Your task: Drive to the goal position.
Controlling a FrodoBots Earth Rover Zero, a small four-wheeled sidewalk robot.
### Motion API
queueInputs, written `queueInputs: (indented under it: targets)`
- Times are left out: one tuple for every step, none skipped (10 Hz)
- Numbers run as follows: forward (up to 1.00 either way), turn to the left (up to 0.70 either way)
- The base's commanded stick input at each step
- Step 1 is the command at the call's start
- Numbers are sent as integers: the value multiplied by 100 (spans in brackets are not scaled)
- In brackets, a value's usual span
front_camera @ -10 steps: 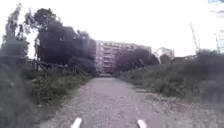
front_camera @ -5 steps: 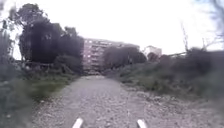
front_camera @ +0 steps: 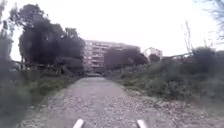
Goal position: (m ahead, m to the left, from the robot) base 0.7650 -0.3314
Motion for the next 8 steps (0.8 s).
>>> queueInputs:
  targets:
    - [50,29]
    - [50,12]
    - [50,4]
    - [50,0]
    - [50,0]
    - [50,0]
    - [50,0]
    - [50,0]
